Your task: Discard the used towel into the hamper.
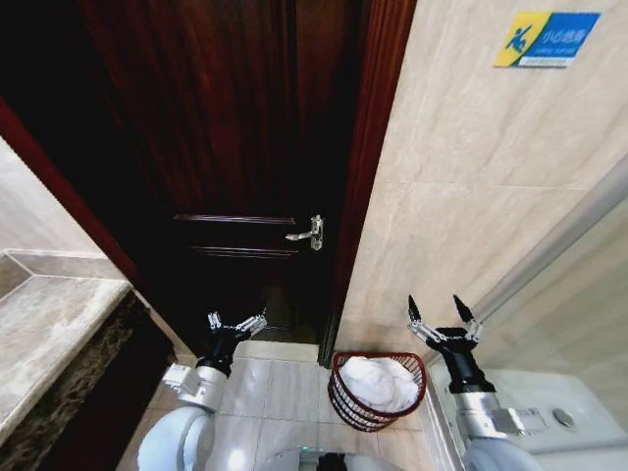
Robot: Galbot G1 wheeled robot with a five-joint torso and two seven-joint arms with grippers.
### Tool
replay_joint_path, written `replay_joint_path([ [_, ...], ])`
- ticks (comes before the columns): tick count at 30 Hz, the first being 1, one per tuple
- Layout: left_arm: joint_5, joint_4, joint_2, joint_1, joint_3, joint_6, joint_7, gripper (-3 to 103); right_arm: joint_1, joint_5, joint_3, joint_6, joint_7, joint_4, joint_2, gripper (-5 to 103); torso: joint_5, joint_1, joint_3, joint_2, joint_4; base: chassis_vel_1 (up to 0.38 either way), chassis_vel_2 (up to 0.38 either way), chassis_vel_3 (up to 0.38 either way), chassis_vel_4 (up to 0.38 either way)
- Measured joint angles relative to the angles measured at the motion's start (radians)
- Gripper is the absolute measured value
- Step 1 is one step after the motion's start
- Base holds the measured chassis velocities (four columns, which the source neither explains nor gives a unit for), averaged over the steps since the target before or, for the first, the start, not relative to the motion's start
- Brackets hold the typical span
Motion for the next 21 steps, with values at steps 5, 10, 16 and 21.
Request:
replay_joint_path([
  [5, 0.0, 0.0, 0.0, 0.0, 0.0, 0.0, 0.0, 100, 0.0, 0.0, 0.0, 0.0, 0.0, 0.0, 0.0, 100, 0.0, 0.0, 0.0, 0.0, 0.0, 0.0, 0.0, 0.0, 0.0],
  [10, 0.0, 0.0, 0.0, 0.0, 0.0, 0.0, 0.0, 100, 0.0, 0.0, 0.0, 0.0, 0.0, 0.0, 0.0, 100, -0.0001, 0.0, 0.0, 0.0, -0.0001, 0.0, 0.0, 0.0, 0.0],
  [16, 0.0, 0.0, 0.0, 0.0, 0.0, 0.0, 0.0, 100, 0.0, 0.0, 0.0, 0.0, 0.0, 0.0, 0.0, 100, -0.0002, 0.0, 0.0, 0.0, 0.0, 0.0, 0.0, 0.0, 0.0],
  [21, 0.0, 0.0, 0.0, 0.0, 0.0, 0.0, 0.0, 100, 0.0, 0.0, 0.0, 0.0, 0.0, 0.0, 0.0, 100, -0.0001, 0.0, 0.0, 0.0, 0.0, -0.074, -0.084, 0.088, 0.082],
])
